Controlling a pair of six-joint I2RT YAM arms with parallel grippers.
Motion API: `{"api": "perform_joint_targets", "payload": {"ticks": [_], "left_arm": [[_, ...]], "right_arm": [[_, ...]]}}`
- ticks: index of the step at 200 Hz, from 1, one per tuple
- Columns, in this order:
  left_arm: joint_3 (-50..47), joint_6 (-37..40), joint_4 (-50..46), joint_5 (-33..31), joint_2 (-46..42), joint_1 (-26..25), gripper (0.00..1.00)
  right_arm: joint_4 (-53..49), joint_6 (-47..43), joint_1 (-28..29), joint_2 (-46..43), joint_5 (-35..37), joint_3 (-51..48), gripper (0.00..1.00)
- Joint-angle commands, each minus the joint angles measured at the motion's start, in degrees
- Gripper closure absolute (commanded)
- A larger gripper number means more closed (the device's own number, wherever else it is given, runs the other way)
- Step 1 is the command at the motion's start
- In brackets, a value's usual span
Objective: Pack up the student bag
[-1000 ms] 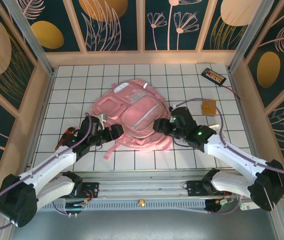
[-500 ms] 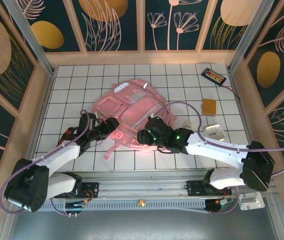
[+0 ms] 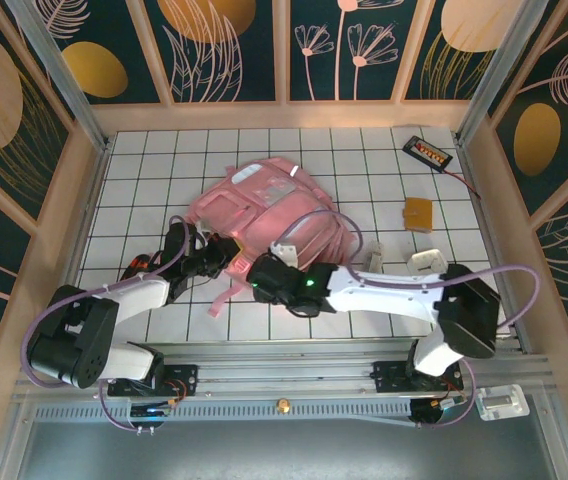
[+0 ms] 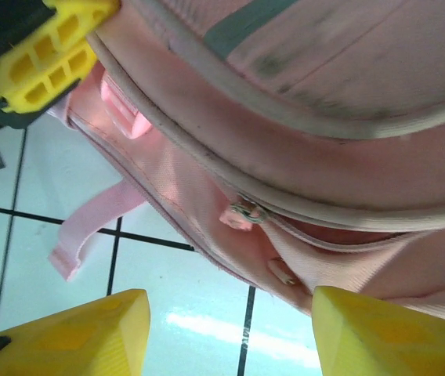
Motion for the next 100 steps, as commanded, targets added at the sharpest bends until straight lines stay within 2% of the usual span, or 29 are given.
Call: {"api": "perform_joint_targets", "payload": {"ticks": [1,36,64,100], "left_arm": [[0.3,-0.7,5.0,3.4,-1.9,-0.4,1.00],[-1.5,-1.4,5.8,4.3,-4.0,-0.5,1.00],[-2.1,-2.0,6.1,5.1,-5.5,-0.7,1.00],[-2.8,-3.0,7.0,5.3,-6.6,-1.9,1.00]], "right_arm": [[-6.4,2.7,0.4,3.8,7.2,5.1,0.43],[-8.1,3.7,-0.9,7.0,8.6,7.6,0.47],[-7.5,4.0,-2.1,8.8,8.8,8.3,0.57],[-8.1,3.4,-3.0,12.2,9.4,11.1,0.58]]}}
